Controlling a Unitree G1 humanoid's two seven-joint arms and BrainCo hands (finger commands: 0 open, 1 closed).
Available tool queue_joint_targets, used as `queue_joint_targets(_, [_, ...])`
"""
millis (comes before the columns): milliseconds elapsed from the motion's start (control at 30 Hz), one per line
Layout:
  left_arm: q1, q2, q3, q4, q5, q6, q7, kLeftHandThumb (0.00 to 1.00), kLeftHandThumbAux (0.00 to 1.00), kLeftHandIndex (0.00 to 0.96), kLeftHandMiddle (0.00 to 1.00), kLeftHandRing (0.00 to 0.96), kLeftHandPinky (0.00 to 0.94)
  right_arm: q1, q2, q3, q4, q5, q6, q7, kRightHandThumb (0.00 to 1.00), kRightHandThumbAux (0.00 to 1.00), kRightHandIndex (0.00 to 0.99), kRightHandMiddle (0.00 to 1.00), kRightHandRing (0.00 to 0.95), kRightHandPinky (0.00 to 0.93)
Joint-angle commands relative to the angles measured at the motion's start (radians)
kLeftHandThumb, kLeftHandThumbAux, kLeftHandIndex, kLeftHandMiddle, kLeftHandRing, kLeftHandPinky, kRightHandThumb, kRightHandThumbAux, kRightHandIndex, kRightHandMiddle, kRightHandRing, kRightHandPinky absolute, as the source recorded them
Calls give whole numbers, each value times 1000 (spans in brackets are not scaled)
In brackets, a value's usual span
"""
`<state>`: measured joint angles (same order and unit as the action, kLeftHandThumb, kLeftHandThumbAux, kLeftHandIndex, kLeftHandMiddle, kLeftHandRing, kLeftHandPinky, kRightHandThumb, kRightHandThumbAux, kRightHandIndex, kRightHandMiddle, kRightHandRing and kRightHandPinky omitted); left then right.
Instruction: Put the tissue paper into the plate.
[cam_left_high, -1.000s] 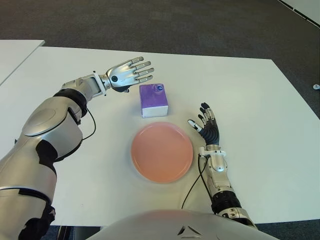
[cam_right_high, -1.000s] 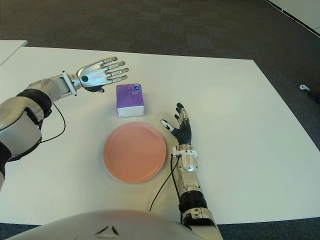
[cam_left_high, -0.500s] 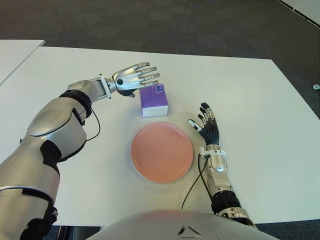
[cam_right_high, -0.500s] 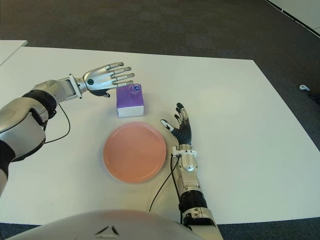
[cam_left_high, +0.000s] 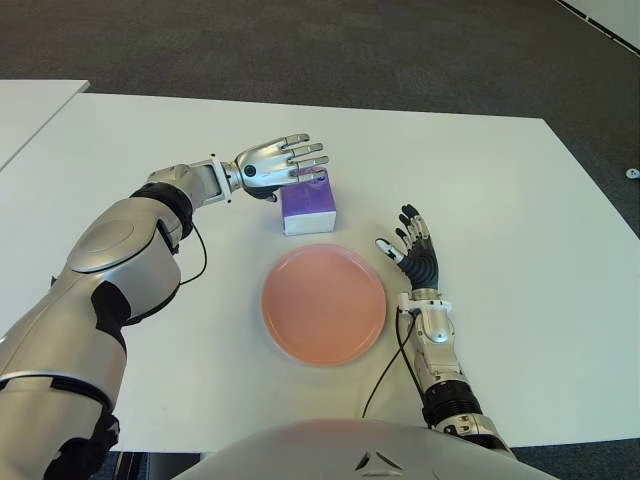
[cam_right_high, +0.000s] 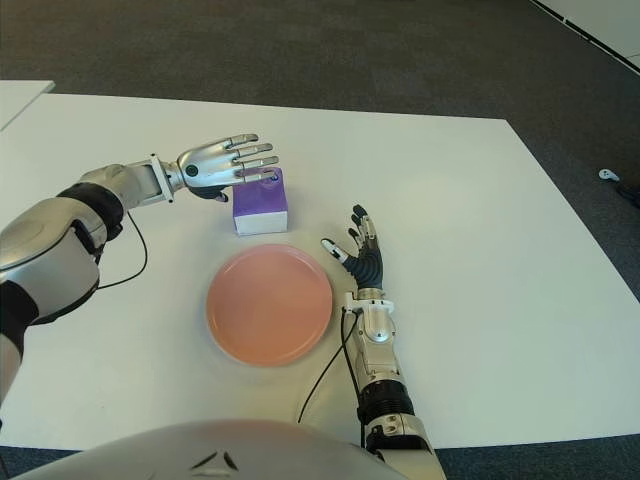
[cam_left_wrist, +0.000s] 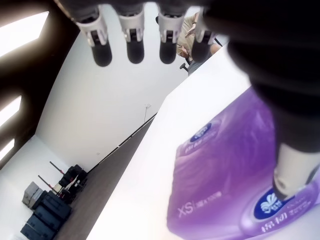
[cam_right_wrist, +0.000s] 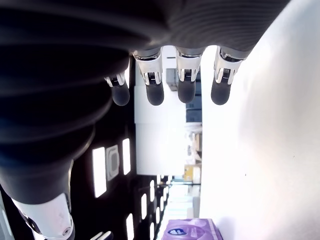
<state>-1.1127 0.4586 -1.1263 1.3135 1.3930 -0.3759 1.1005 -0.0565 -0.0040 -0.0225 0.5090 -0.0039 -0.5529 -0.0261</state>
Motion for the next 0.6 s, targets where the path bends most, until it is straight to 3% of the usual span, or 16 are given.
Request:
queue_joint_targets(33, [39,-15,-21,11,0,-18,-17,107,606,0,0,0,0,113,14,-3,168,-4,59,1,81,729,0,0,0,0])
queue_joint_targets(600, [79,-42,-55,40,8,25,-63,95,603,0,0,0,0,125,14,-9,159,-3,58,-9,78,732,0,0,0,0])
